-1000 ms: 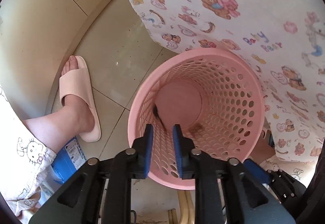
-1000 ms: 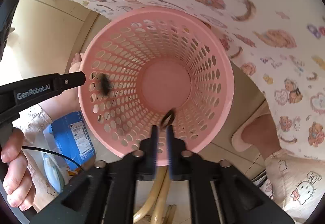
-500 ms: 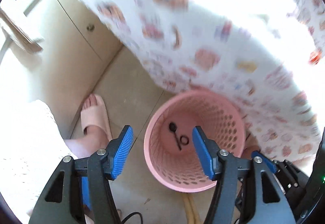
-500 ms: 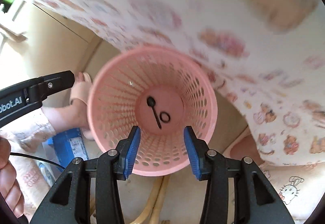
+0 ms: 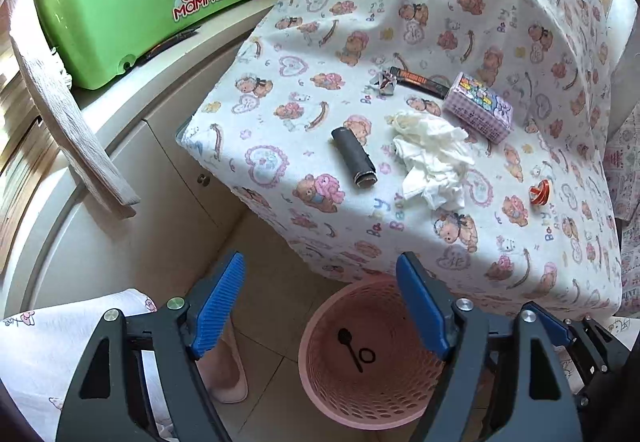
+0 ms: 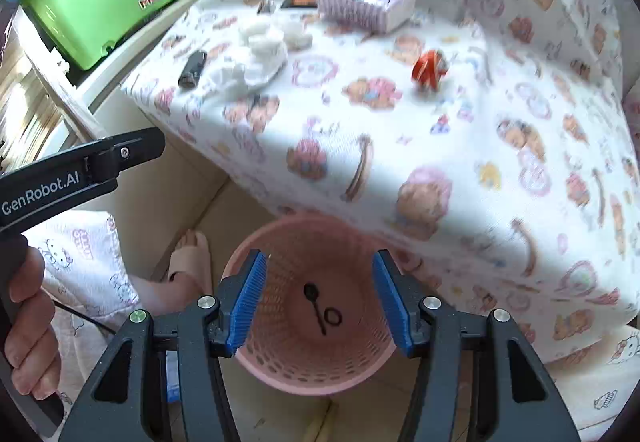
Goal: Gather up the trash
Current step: 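Raise both open tools out of the basket back toward the table, then grasp the red-orange wrapper with the right tool while the left tool grasps the black cylinder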
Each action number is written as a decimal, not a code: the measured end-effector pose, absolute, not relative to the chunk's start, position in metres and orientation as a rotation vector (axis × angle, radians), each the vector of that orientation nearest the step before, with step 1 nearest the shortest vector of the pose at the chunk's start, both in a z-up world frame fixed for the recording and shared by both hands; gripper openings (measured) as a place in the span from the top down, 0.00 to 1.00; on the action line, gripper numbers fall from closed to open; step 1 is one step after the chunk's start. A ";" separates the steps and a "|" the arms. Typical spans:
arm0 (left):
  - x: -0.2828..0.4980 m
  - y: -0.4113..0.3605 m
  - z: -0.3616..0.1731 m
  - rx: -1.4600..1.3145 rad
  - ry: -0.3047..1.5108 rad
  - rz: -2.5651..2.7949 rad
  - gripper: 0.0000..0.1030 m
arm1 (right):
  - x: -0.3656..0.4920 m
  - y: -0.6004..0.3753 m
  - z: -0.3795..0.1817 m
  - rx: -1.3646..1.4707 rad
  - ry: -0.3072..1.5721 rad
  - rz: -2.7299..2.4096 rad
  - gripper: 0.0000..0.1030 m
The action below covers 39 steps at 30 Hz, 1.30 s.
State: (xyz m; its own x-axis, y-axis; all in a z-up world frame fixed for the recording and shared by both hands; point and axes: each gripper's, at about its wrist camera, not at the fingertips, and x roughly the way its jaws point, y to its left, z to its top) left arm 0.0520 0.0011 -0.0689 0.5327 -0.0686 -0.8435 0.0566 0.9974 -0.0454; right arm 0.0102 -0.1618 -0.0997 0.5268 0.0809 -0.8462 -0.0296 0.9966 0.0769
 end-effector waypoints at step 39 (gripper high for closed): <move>0.081 0.005 -0.063 -0.021 0.926 0.028 0.15 | 0.072 -0.225 -0.059 0.194 0.759 -0.044 0.59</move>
State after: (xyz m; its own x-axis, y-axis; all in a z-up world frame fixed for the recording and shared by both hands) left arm 0.0813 0.0051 -0.0627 0.6007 0.0149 -0.7993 -0.0328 0.9994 -0.0060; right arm 0.0717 -0.2252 -0.0588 0.7252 0.0304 -0.6878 0.1095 0.9812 0.1588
